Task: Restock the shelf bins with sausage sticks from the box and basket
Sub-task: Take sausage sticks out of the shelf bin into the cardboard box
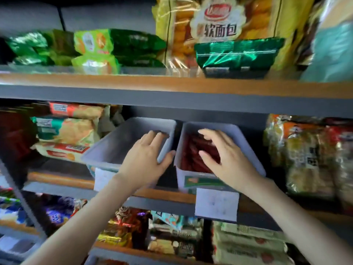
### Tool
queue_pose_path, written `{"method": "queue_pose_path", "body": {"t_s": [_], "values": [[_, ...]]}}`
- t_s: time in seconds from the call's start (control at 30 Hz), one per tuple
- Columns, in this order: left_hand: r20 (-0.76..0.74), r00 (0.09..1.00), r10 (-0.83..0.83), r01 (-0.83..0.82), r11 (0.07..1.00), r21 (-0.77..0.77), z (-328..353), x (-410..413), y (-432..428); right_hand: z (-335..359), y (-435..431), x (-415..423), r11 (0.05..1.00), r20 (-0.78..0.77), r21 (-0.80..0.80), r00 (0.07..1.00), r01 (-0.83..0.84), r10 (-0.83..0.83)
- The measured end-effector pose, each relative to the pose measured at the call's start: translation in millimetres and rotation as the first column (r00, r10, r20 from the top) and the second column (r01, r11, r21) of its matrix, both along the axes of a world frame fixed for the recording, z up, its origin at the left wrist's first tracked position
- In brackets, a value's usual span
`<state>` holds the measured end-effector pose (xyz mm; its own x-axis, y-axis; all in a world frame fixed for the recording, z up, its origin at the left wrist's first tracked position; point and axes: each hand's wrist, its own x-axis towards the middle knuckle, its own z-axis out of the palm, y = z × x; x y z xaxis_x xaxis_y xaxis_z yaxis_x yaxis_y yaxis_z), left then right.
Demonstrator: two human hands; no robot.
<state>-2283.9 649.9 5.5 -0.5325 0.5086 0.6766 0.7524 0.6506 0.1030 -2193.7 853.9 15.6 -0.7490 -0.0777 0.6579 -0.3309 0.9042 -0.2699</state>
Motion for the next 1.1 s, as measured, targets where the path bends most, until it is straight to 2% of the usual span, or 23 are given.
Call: {"method": "queue_pose_path", "body": {"t_s": [0.07,0.17,0.23,0.3,0.43,0.57,0.73,0.93,1.1], "values": [[0.059,0.998,-0.016,0.023,0.992,-0.123,4,-14,8,6,15,-8,0.995,0.092,0.042,0.991,0.091,-0.095],[0.119,0.993,0.022,0.016,0.951,-0.309,9,-27,17,6,31,-21,0.960,0.187,0.229,0.960,0.163,-0.208],[0.133,0.991,0.018,0.035,0.921,-0.389,11,-34,20,0,35,-28,0.913,0.210,0.367,0.940,0.181,-0.270],[0.211,0.978,0.006,0.090,0.894,-0.440,11,-39,21,-6,37,-34,0.890,0.258,0.411,0.911,0.197,-0.321],[0.361,0.932,-0.022,0.194,0.872,-0.448,11,-46,21,-9,35,-50,0.912,0.419,0.363,0.840,0.192,-0.344],[0.412,0.910,-0.043,0.225,0.886,-0.406,7,-52,22,-10,38,-83,0.913,0.564,0.333,0.726,0.235,-0.393],[0.384,0.921,-0.062,0.212,0.907,-0.364,-1,-60,23,-34,45,-118,0.841,0.627,0.469,0.568,0.271,-0.533],[0.358,0.931,-0.066,0.196,0.920,-0.340,-5,-61,26,-38,54,-111,0.876,0.654,0.390,0.585,0.282,-0.480],[0.364,0.930,-0.056,0.195,0.913,-0.358,-6,-61,25,-28,39,-108,0.877,0.698,0.416,0.535,0.238,-0.476]]}}
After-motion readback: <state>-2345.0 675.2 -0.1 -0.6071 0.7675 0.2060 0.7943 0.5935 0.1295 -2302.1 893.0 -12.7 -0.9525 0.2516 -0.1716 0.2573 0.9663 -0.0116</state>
